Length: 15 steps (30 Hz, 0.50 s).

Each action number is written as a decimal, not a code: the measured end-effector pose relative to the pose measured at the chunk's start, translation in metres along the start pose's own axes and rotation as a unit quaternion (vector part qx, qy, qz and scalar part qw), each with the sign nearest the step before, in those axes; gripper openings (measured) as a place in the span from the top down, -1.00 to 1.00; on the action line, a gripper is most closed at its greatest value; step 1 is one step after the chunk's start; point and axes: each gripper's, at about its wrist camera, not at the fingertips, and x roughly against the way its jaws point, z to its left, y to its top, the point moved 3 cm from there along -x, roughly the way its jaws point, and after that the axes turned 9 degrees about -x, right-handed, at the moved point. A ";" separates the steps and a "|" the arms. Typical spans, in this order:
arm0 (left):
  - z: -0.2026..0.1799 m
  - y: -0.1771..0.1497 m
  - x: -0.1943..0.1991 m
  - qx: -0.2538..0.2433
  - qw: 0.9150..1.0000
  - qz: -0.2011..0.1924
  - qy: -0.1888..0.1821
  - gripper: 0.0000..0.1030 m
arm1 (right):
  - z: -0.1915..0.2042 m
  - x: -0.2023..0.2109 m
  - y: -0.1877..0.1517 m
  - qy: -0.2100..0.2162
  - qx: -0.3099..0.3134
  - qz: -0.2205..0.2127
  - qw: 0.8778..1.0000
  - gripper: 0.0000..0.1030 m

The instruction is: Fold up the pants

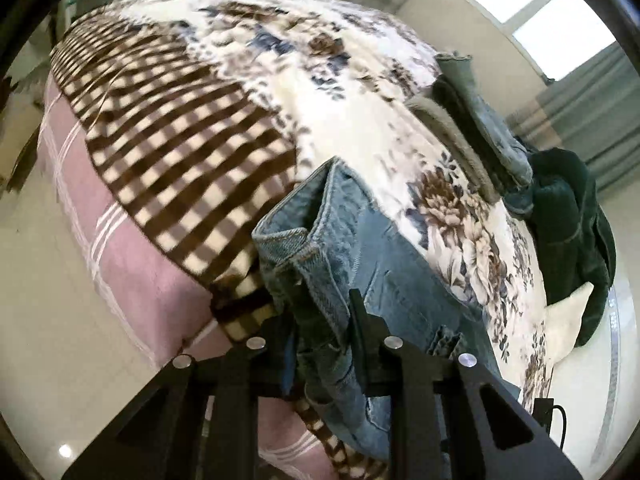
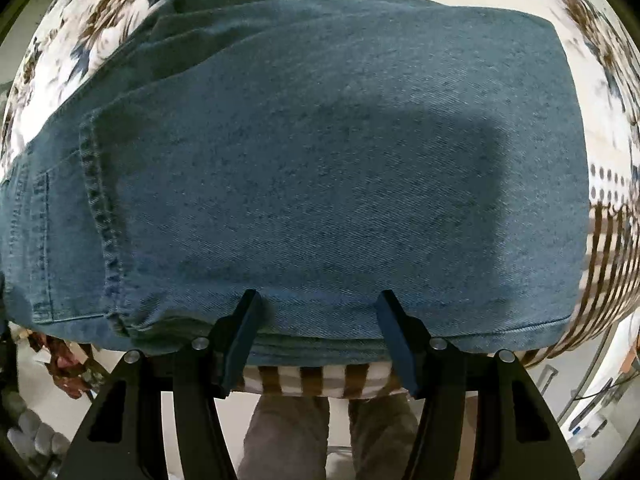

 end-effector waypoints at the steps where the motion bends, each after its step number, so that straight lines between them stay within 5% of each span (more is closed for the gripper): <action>1: 0.004 0.002 -0.004 0.007 1.000 -0.002 0.003 0.63 | 0.000 0.001 0.001 0.000 0.000 0.001 1.000 -0.21; 6: 0.056 0.004 -0.050 0.087 0.996 0.030 -0.004 0.62 | 0.030 -0.007 0.020 0.000 -0.002 0.007 1.000 -0.21; 9: 0.075 -0.004 -0.054 0.129 0.990 0.045 -0.038 0.42 | 0.031 -0.007 0.022 -0.001 0.000 0.008 1.000 -0.21; 15: 0.070 -0.009 -0.052 0.134 0.988 0.036 -0.069 -0.22 | 0.032 -0.007 0.020 -0.006 0.000 0.005 1.000 -0.21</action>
